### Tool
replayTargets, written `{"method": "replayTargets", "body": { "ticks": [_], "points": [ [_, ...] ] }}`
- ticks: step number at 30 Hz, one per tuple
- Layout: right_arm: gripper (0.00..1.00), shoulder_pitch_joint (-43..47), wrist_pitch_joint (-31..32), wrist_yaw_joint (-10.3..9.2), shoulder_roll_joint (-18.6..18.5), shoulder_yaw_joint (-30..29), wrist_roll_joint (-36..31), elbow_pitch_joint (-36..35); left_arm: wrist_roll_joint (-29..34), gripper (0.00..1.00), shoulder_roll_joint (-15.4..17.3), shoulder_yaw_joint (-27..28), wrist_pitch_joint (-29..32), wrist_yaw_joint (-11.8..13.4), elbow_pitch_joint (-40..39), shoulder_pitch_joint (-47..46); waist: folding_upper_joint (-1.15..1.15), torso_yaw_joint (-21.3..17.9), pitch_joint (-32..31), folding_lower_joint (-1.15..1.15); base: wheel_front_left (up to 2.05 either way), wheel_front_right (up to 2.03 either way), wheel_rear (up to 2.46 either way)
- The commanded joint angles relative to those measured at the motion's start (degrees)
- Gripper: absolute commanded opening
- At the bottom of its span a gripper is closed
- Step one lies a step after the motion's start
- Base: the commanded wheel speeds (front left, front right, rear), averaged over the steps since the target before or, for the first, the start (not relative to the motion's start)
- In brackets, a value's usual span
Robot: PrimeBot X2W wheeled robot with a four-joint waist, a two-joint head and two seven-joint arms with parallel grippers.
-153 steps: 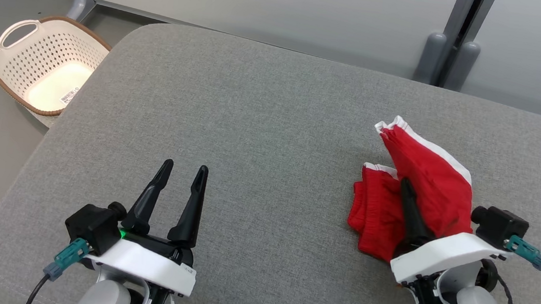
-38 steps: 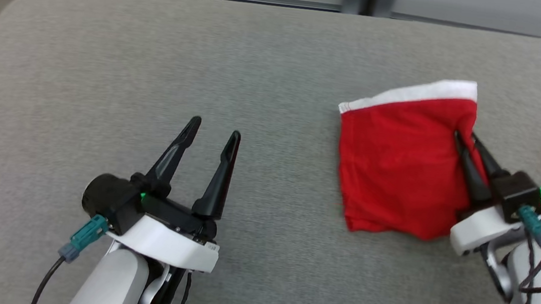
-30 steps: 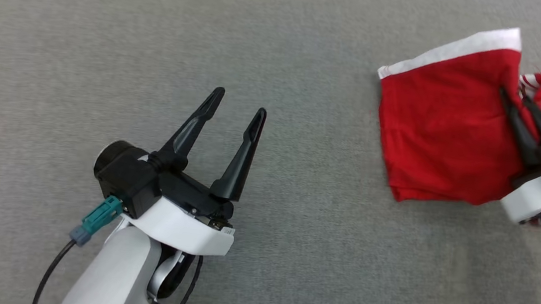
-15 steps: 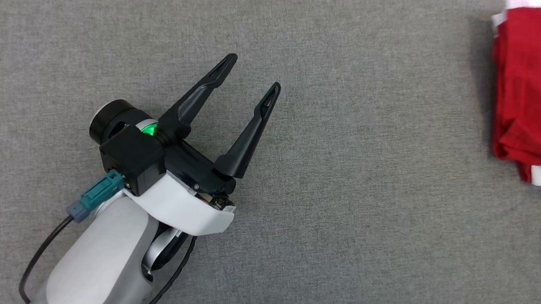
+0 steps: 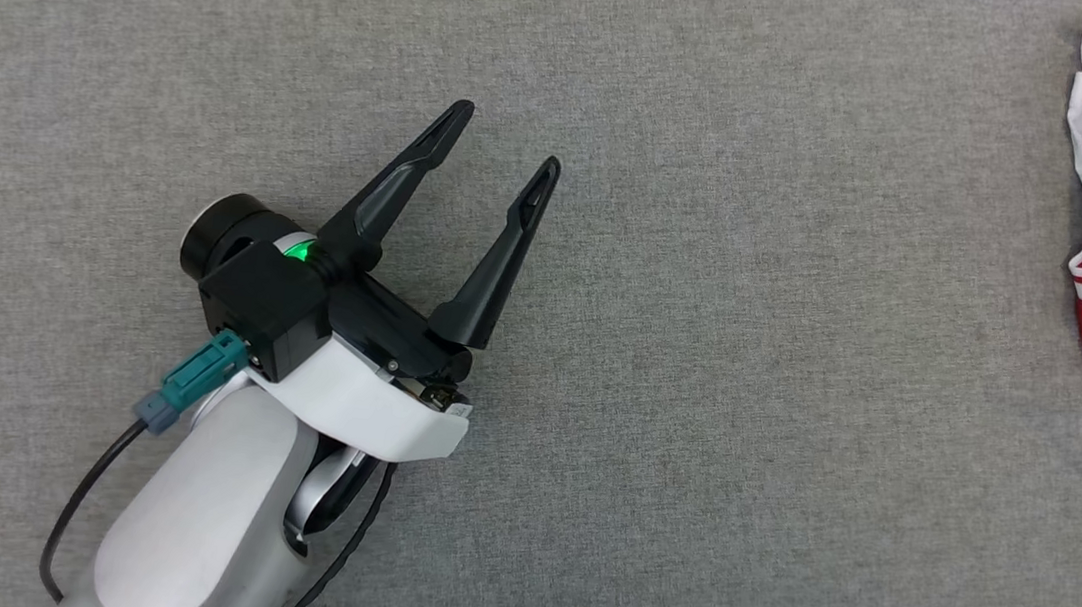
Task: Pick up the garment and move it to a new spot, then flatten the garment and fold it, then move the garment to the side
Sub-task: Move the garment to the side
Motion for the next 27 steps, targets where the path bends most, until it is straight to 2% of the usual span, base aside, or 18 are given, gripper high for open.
{"method": "replayTargets", "body": {
  "ticks": [1, 7, 10, 18, 27],
  "points": [
    [1.0, -0.1, 0.1, -0.15, 0.1, -0.7, -0.5, 0.5, -0.2, 1.0, 0.1, 0.2, -0.1, 0.0, 0.1, -0.7, 0.0, 0.3, -0.5, 0.0, 0.0, 0.0, 0.0],
    [1.0, -1.3, -3.1, -0.14, 5.6, -7.9, 0.6, 2.4, -0.5, 1.0, -0.9, 0.8, -0.1, 0.0, 0.7, 0.6, 0.0, 1.5, -4.0, 0.0, 0.0, 0.0, 0.0],
    [1.0, -1.7, -5.9, -0.14, 9.2, -8.9, 0.2, 1.3, -0.6, 1.0, -1.6, 1.7, -0.1, 0.0, 0.9, 1.9, 0.0, 2.3, -6.9, 0.0, 0.0, 0.0, 0.0],
    [1.0, 1.1, -9.6, -0.14, 19.5, -8.2, 2.0, -6.5, -0.7, 1.0, -3.1, 6.2, -0.1, 0.0, 1.1, 6.5, 0.0, 6.4, -15.8, 0.0, 0.0, 0.0, 0.0],
    [1.0, 11.9, -9.9, -0.14, 30.2, -6.7, 1.6, -17.3, 1.1, 1.0, -4.0, 12.5, -0.1, -0.1, 2.6, 13.3, 0.0, 12.2, -22.5, 0.0, 0.0, 0.0, 0.0]
  ]
}}
